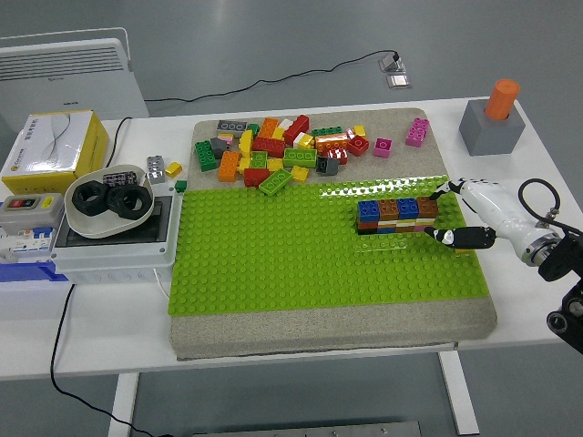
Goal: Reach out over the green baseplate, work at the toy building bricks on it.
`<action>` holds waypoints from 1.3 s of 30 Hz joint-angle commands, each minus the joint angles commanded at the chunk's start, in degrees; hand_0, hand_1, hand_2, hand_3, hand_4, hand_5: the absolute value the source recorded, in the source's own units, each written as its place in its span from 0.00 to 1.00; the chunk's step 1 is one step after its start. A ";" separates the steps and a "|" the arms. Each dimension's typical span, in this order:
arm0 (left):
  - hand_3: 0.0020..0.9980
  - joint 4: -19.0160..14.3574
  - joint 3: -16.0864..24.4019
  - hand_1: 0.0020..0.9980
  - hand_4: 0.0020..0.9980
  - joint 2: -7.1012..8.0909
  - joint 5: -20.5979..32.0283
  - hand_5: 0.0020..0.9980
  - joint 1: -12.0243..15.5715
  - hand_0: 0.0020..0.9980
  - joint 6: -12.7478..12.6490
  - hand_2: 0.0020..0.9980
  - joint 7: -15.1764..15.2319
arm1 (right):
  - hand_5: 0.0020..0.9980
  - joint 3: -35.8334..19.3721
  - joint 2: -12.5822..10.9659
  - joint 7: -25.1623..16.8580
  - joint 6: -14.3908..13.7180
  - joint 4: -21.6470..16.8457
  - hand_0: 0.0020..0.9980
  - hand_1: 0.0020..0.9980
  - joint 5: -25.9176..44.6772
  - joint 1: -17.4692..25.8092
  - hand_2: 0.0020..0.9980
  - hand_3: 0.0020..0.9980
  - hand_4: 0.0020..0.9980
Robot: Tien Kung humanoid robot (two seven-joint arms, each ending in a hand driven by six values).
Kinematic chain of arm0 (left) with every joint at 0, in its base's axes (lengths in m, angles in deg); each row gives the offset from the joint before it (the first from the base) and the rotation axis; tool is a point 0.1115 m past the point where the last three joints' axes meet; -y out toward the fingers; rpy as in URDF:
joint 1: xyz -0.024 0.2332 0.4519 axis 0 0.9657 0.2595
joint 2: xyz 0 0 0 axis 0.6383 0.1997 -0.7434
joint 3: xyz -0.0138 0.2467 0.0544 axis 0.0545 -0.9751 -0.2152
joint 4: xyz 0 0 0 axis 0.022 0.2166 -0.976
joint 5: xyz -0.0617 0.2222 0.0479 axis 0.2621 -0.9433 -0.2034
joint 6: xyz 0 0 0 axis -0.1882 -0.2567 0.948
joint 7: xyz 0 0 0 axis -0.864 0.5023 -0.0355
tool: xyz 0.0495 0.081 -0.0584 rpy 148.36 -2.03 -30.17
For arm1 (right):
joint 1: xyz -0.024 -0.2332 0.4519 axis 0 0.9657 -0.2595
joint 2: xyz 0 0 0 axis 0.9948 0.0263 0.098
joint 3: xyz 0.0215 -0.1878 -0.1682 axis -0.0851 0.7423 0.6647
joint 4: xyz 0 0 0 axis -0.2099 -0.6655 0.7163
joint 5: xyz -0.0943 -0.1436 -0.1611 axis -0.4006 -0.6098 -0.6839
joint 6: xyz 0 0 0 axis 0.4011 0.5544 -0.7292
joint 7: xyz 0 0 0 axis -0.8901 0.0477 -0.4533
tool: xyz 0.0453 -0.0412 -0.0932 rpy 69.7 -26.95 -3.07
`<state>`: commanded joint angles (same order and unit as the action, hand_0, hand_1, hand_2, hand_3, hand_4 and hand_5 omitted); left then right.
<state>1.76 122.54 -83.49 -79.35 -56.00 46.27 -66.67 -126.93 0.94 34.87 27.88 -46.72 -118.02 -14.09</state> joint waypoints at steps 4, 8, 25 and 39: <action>0.73 0.00 0.00 0.50 1.00 0.00 -0.02 1.00 -0.02 0.62 0.01 0.61 0.00 | 0.44 0.59 0.19 0.04 0.21 0.89 0.87 0.85 0.04 -0.54 0.84 0.65 0.76; 0.73 0.00 0.00 0.50 1.00 0.03 -0.05 1.00 -0.06 0.62 0.03 0.60 0.00 | 0.45 1.09 0.26 0.08 0.46 1.48 0.87 0.85 0.06 -0.99 0.84 0.65 0.75; 0.73 0.00 0.23 0.49 1.00 0.10 -0.28 1.00 -0.09 0.62 -0.08 0.60 0.17 | 0.46 3.38 0.98 0.24 1.09 2.79 0.87 0.85 0.46 -2.13 0.84 0.65 0.74; 0.73 0.00 -0.03 0.49 1.00 0.01 0.05 1.00 0.04 0.62 -0.19 0.60 0.18 | 0.46 1.64 0.32 -0.75 0.02 1.43 0.87 0.85 2.52 -1.40 0.84 0.65 0.73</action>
<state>1.76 122.51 -83.48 -79.30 -55.96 46.08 -66.49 -125.28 1.26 34.12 27.90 -45.29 -115.50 -15.48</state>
